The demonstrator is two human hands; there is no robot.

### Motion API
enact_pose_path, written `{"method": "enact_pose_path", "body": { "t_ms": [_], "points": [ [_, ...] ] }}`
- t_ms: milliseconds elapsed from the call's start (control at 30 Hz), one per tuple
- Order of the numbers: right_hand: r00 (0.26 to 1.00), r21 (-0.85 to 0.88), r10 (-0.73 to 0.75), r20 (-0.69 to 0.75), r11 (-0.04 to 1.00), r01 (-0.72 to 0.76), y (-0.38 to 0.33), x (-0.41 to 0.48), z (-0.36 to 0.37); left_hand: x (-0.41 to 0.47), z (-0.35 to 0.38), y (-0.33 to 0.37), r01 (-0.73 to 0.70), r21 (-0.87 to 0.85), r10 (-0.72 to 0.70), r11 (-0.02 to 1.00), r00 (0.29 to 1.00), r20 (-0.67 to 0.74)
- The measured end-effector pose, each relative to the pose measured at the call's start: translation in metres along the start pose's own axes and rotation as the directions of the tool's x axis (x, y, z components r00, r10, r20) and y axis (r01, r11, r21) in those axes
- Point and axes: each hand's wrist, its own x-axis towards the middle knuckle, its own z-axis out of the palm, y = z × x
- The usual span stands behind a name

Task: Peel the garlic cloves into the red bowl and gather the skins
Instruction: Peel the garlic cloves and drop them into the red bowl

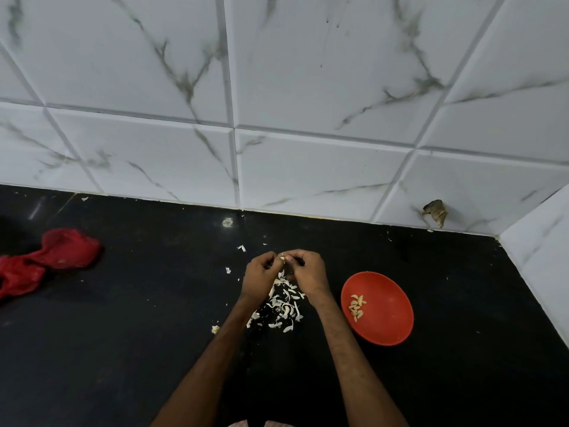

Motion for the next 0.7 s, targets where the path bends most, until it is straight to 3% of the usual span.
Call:
{"method": "enact_pose_path", "body": {
  "t_ms": [233, 533, 700],
  "points": [
    [0.995, -0.063, -0.088, 0.051, 0.994, 0.091, 0.0051, 0.0012, -0.0006, -0.0009, -0.0028, 0.0015, 0.007, -0.061, -0.007, 0.998, 1.0, -0.012],
    [0.998, 0.103, 0.057, 0.037, 0.993, -0.061, 0.0058, -0.0006, 0.0004, 0.0003, -0.0021, 0.0003, 0.033, -0.077, -0.033, 0.997, 0.999, 0.007],
    [0.998, 0.14, 0.058, 0.034, 0.988, -0.062, 0.0034, -0.0023, -0.0002, 0.0017, 0.0001, 0.0, 0.075, -0.074, -0.073, 0.994, 0.997, 0.025]
  ]
}}
